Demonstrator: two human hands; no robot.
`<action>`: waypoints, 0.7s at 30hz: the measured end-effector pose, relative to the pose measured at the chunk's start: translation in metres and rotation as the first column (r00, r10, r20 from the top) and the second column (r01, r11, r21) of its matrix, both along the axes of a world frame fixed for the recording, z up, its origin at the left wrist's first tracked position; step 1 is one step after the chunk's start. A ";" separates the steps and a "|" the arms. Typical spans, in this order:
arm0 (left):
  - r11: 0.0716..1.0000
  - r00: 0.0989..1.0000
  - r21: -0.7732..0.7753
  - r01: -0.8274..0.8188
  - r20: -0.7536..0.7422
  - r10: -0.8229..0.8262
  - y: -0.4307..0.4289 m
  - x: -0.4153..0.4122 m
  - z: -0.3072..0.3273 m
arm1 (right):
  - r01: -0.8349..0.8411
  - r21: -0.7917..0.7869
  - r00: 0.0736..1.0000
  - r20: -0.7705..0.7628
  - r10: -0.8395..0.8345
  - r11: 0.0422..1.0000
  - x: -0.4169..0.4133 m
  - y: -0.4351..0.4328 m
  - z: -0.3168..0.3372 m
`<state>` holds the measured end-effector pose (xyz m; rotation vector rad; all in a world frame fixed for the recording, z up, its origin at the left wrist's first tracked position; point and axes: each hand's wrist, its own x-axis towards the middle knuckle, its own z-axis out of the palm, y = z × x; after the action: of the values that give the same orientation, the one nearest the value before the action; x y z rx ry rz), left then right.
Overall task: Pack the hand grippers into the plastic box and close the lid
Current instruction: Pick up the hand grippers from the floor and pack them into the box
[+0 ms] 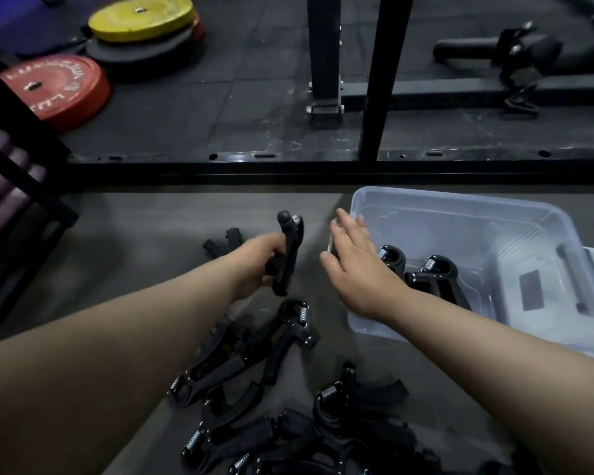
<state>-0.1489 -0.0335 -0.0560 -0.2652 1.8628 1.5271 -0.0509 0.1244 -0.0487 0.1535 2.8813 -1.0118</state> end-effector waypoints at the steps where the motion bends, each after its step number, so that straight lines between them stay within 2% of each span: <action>1: 0.990 0.996 0.114 -0.085 0.049 0.080 0.002 -0.001 0.010 | -0.002 -0.009 1.000 -0.002 0.002 1.000 0.000 0.000 0.000; 3: 0.939 0.982 0.297 -0.175 0.118 0.146 0.006 -0.004 0.029 | 0.004 -0.035 1.000 0.001 -0.004 0.999 0.000 0.000 0.002; 7: 0.885 0.994 0.452 -0.109 0.051 0.096 0.021 -0.001 0.050 | 0.072 -0.209 0.996 -0.034 -0.081 0.975 0.001 0.002 0.021; 10: 0.859 0.999 0.509 -0.046 0.010 0.048 0.039 0.007 0.059 | 0.136 -0.391 0.983 -0.060 -0.173 0.910 0.000 0.010 0.043; 13: 0.878 0.999 0.479 0.010 -0.041 0.011 0.064 0.018 0.059 | 0.208 -0.416 0.972 -0.016 -0.236 0.885 0.003 0.031 0.054; 16: 0.940 0.988 0.315 0.127 -0.123 -0.092 0.084 0.034 0.057 | 0.265 -0.444 0.953 -0.018 -0.303 0.856 0.017 0.059 0.055; 18: 0.981 0.938 0.101 0.166 -0.322 -0.126 0.093 0.037 0.048 | 0.317 -0.371 0.934 -0.037 -0.355 0.873 0.032 0.079 0.056; 19: 0.988 0.880 -0.023 0.155 -0.451 -0.148 0.095 0.038 0.040 | 0.351 -0.323 0.927 -0.009 -0.374 0.879 0.040 0.090 0.053; 21: 0.957 0.702 -0.244 0.155 -0.655 -0.281 0.095 0.043 0.022 | 0.417 -0.223 0.909 0.098 -0.406 0.881 0.056 0.110 0.045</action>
<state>-0.1055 0.0619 -0.0344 0.5205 2.4924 1.3925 0.0050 0.2343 -0.0040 0.7898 2.7078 -1.3871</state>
